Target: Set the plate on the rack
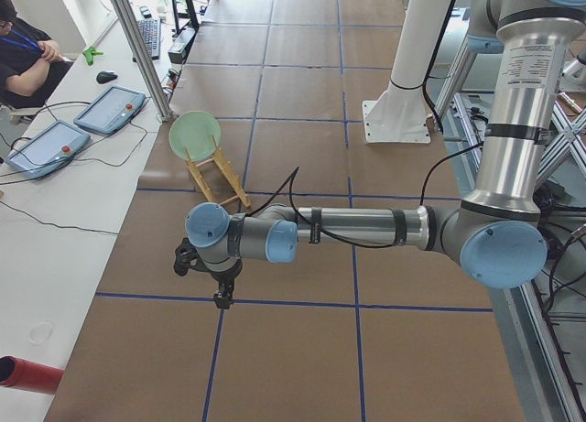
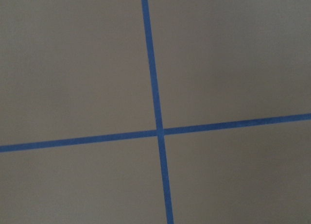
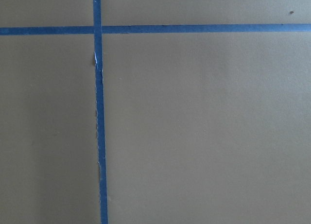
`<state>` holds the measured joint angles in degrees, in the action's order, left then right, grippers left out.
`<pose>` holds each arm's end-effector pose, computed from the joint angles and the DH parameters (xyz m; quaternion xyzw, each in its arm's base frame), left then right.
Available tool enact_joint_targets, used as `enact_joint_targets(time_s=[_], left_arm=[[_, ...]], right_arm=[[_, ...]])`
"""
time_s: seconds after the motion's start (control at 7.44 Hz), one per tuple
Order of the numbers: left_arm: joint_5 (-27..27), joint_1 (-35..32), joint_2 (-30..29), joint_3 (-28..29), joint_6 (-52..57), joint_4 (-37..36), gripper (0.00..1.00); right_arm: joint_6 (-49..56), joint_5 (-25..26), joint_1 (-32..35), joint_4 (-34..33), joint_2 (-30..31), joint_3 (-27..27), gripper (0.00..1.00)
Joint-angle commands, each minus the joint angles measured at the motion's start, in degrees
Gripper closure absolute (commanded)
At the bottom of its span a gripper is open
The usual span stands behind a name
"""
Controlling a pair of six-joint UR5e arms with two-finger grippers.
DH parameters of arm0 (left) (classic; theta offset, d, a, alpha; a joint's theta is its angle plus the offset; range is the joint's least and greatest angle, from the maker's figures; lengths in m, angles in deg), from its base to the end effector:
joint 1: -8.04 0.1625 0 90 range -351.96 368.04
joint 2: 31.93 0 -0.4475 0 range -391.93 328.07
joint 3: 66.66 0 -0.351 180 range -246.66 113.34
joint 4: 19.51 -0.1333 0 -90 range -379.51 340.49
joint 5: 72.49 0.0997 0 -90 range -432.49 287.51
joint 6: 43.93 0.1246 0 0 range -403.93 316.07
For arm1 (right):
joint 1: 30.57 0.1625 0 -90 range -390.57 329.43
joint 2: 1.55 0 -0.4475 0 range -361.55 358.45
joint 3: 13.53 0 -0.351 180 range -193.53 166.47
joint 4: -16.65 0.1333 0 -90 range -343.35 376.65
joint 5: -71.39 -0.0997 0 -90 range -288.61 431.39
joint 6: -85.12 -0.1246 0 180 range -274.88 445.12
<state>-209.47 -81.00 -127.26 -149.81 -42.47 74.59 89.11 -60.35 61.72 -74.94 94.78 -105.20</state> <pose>-0.0339 -0.4965 0.6978 0.0224 0.3984 0.0283 0.9165 0.0659 -0.3872 0.7391 -0.0314 -0.3580 0.0056 0.9332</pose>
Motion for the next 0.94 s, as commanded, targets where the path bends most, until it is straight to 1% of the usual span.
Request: enact_joint_targets(time_s=[0.0, 0.13, 0.67, 0.81], left_arm=[[-0.04, -1.93, 4.86, -3.56, 0.12, -0.58, 0.0], [-0.04, -1.93, 6.72, -6.03, 0.12, -0.75, 0.0], [0.22, -2.02, 6.21, -6.14, -0.4, -1.46, 0.0], [2.4, -2.02, 6.21, -7.19, -0.4, -1.46, 0.0]], right_arm=[[-0.04, 0.0, 0.09, 0.0, 0.0, 0.0, 0.0], [-0.04, 0.0, 0.0, 0.0, 0.0, 0.0, 0.0], [-0.04, 0.0, 0.0, 0.0, 0.0, 0.0, 0.0], [-0.04, 0.0, 0.0, 0.0, 0.0, 0.0, 0.0]])
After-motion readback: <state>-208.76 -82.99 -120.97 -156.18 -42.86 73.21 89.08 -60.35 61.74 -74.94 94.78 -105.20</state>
